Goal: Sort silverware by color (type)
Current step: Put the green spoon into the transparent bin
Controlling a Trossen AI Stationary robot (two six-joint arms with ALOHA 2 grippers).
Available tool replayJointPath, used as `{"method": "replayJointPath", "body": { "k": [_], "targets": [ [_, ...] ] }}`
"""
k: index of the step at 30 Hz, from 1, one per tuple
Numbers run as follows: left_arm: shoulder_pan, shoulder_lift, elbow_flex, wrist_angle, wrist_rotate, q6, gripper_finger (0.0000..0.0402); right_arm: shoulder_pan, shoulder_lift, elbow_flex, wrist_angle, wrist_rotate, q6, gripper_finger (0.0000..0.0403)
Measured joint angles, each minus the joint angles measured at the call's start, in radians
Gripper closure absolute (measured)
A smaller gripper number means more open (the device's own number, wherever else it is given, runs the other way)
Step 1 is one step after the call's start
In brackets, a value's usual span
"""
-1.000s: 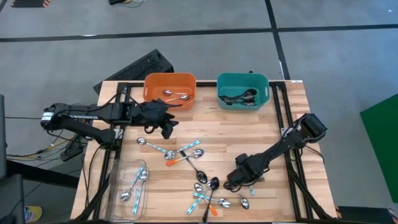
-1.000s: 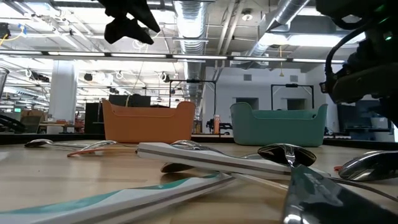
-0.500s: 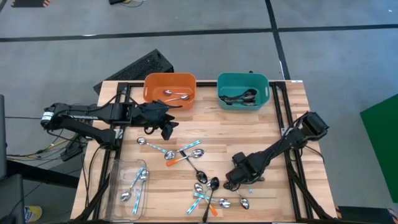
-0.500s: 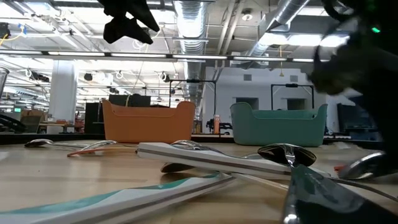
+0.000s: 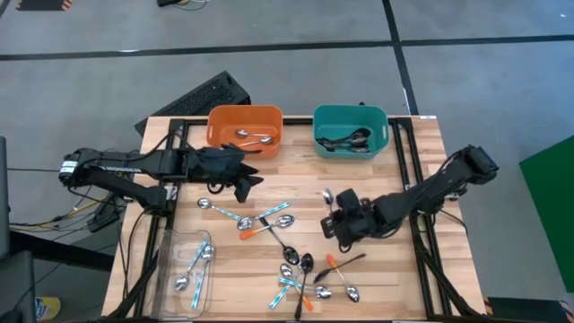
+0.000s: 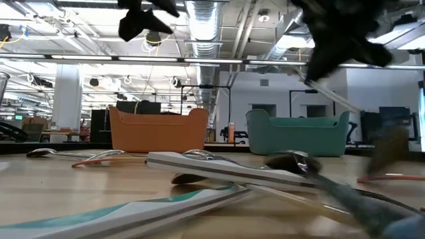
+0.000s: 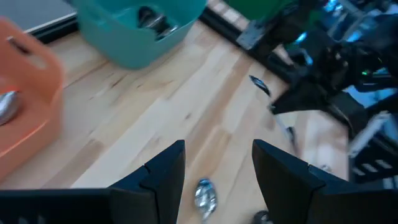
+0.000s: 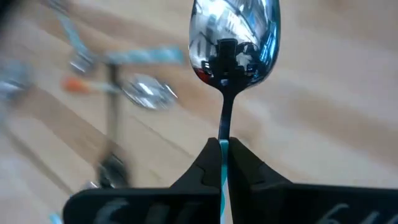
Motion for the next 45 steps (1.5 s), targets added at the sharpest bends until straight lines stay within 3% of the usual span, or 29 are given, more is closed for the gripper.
{"method": "replayJointPath", "body": {
  "k": [4, 10, 15, 20, 24, 33, 36, 42, 45],
  "targets": [
    [-0.027, 0.013, 0.0, 0.061, 0.008, 0.027, 0.0228, -0.022, -0.06, 0.0, 0.187, 0.122, -0.24, 0.0386],
    [-0.069, 0.028, 0.0, 0.138, 0.013, 0.061, 0.0228, -0.079, -0.107, 0.002, 0.584, 0.122, -0.65, 0.0387],
    [-0.096, 0.032, 0.0, 0.235, 0.077, 0.127, 0.0228, -0.147, -0.097, 0.0, 0.892, -0.032, -0.877, 0.0387],
    [-0.113, 0.032, 0.0, 0.282, 0.085, 0.172, 0.0228, -0.215, -0.041, 0.002, 1.124, -0.209, -0.959, 0.0387],
    [-0.123, 0.032, 0.0, 0.307, 0.095, 0.171, 0.0228, -0.249, 0.015, 0.038, 1.182, -0.276, -0.995, 0.0387],
    [-0.15, 0.033, 0.0, 0.332, 0.088, 0.158, 0.0233, -0.267, 0.145, 0.191, 1.183, -0.317, -1.108, 0.0386],
    [-0.162, 0.033, 0.0, 0.321, 0.056, 0.153, 0.0264, -0.266, 0.165, 0.219, 1.179, -0.342, -1.122, 0.0386],
    [-0.186, 0.009, 0.0, 0.259, 0.044, 0.141, 0.0376, -0.267, 0.161, 0.22, 1.176, -0.342, -1.135, 0.0386],
    [-0.19, -0.003, 0.001, 0.249, 0.043, 0.139, 0.039, -0.267, 0.159, 0.22, 1.175, -0.342, -1.128, 0.0385]
  ]
}}
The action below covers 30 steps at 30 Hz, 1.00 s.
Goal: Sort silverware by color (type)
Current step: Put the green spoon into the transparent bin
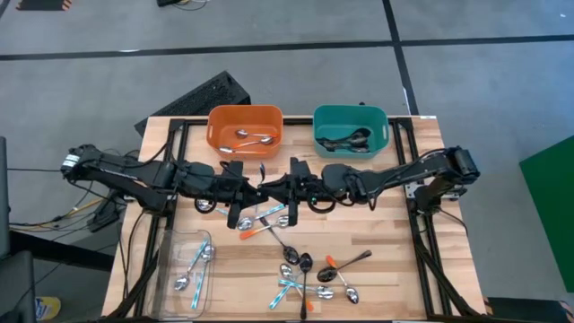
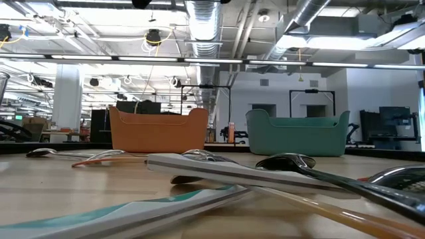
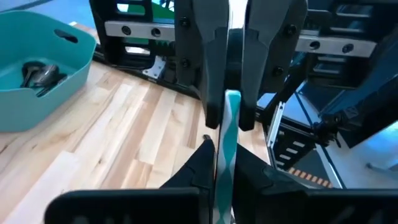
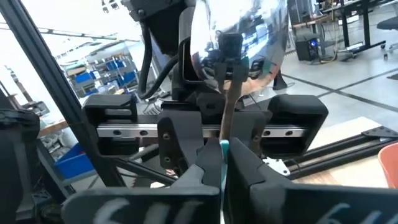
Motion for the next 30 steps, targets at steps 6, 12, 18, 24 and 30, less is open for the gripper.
{"method": "replayJointPath", "body": {
  "k": [6, 12, 18, 24, 30],
  "targets": [
    [-0.007, -0.034, 0.0, -0.085, 0.0, -0.055, 0.0395, -0.019, -0.003, 0.0, -0.059, 0.0, 0.114, 0.0333],
    [-0.057, -0.081, 0.0, -0.411, -0.061, -0.264, 0.0395, -0.028, -0.005, 0.001, -0.271, 0.0, 0.125, 0.0238],
    [-0.243, -0.094, -0.001, -0.742, -0.116, -0.678, 0.0394, -0.03, 0.003, 0.001, -0.559, 0.0, 0.122, 0.0194],
    [-0.509, -0.083, -0.001, -0.868, -0.154, -1.078, 0.0382, -0.045, 0.049, -0.002, -0.662, -0.003, -0.029, 0.0202],
    [-0.716, -0.083, -0.001, -0.894, -0.167, -1.367, 0.0394, -0.099, 0.146, 0.009, -0.628, -0.078, -0.144, 0.0211]
  ]
}}
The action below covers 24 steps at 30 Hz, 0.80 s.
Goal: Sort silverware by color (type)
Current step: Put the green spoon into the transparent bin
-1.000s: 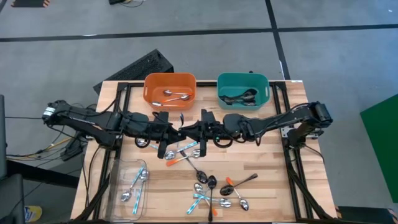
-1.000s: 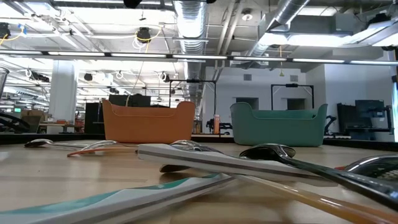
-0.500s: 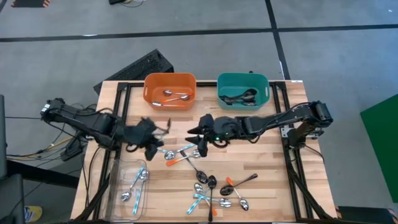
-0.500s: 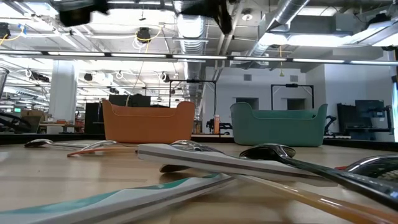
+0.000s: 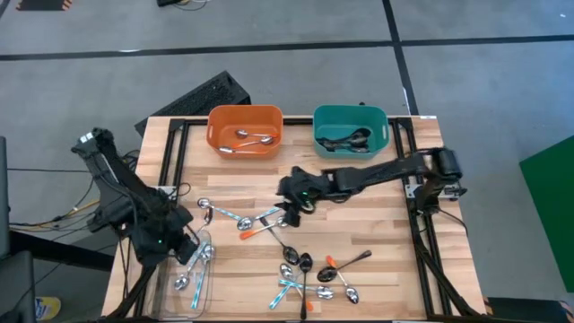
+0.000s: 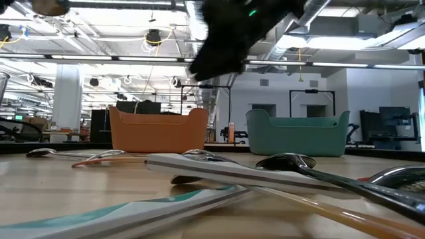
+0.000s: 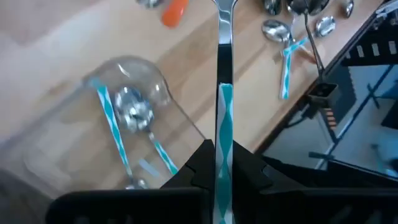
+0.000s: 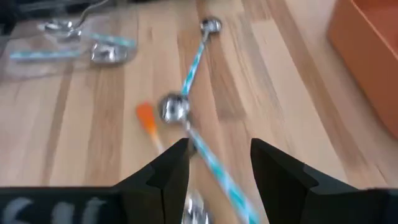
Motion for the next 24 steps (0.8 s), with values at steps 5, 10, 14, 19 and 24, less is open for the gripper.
{"method": "replayJointPath", "body": {
  "k": [5, 10, 14, 19, 24],
  "targets": [
    [-0.099, 0.018, -0.028, -0.011, 0.003, -0.137, 0.0371, -0.04, 0.08, 0.033, 0.0, -0.065, -0.078, 0.0212],
    [-0.156, 0.056, -0.101, 0.041, 0.119, -0.274, 0.0347, -0.055, 0.172, 0.082, -0.052, -0.131, -0.14, 0.0212],
    [-0.156, 0.065, -0.148, 0.126, 0.147, -0.284, 0.0344, -0.054, 0.224, 0.132, -0.083, -0.141, -0.193, 0.0212],
    [-0.134, 0.065, -0.153, 0.136, 0.145, -0.282, 0.0343, -0.057, 0.272, 0.151, -0.121, -0.164, -0.238, 0.0212],
    [-0.121, 0.06, -0.152, 0.144, 0.138, -0.275, 0.0342, -0.071, 0.307, 0.159, -0.129, -0.189, -0.253, 0.0212]
  ]
}}
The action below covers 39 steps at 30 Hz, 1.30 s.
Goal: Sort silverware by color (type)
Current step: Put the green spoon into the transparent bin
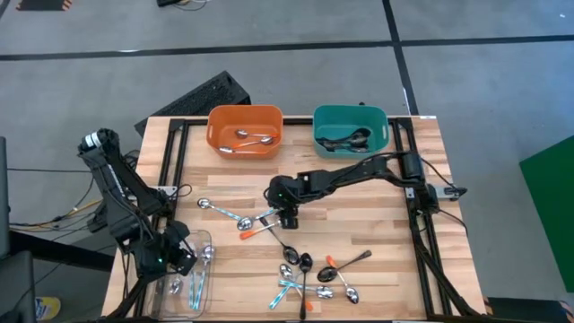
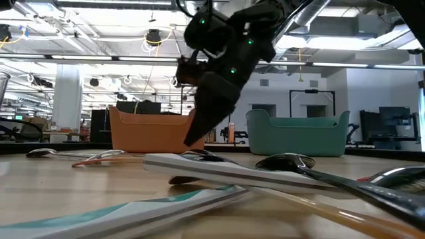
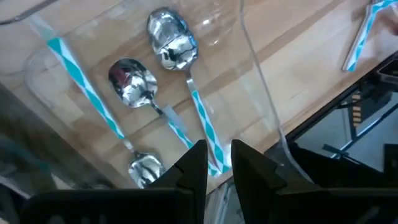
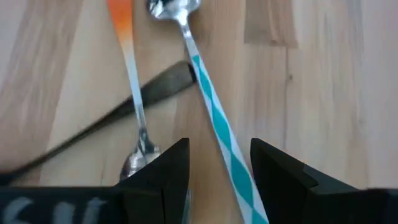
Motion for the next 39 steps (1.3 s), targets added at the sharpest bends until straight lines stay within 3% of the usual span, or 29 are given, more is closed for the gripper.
{"method": "replayJointPath", "body": {
  "k": [3, 9, 15, 19, 24, 25, 29, 34, 39],
  "targets": [
    [0.003, -0.011, 0.009, 0.0, -0.062, 0.02, 0.0342, -0.002, 0.016, 0.003, -0.004, 0.0, 0.001, 0.0212],
    [0.012, -0.061, 0.032, -0.001, -0.313, 0.126, 0.0342, -0.011, 0.027, 0.001, -0.043, 0.0, 0.0, 0.0212],
    [0.082, -0.127, 0.035, 0.005, -0.407, 0.275, 0.0342, -0.022, 0.053, 0.005, -0.041, 0.0, 0.048, 0.0222],
    [0.128, -0.159, 0.036, 0.051, -0.531, 0.491, 0.0342, -0.023, 0.054, 0.005, -0.047, 0.018, 0.141, 0.0266],
    [0.164, -0.167, 0.036, 0.088, -0.661, 0.704, 0.0342, -0.042, 0.054, 0.006, -0.072, 0.008, 0.422, 0.0353],
    [0.171, -0.167, 0.036, 0.088, -0.671, 0.717, 0.0342, -0.043, 0.054, 0.004, -0.079, 0.01, 0.464, 0.0369],
    [0.215, -0.167, 0.036, 0.085, -0.669, 0.725, 0.0342, -0.035, 0.037, -0.009, -0.075, 0.007, 0.583, 0.037],
    [0.294, -0.178, 0.036, 0.044, -0.581, 0.701, 0.0342, 0.006, -0.029, -0.018, -0.129, 0.011, 0.682, 0.037],
    [0.36, -0.177, 0.014, 0.066, -0.538, 0.802, 0.0336, 0.064, -0.155, -0.015, -0.1, 0.099, 0.73, 0.037]
  ]
}}
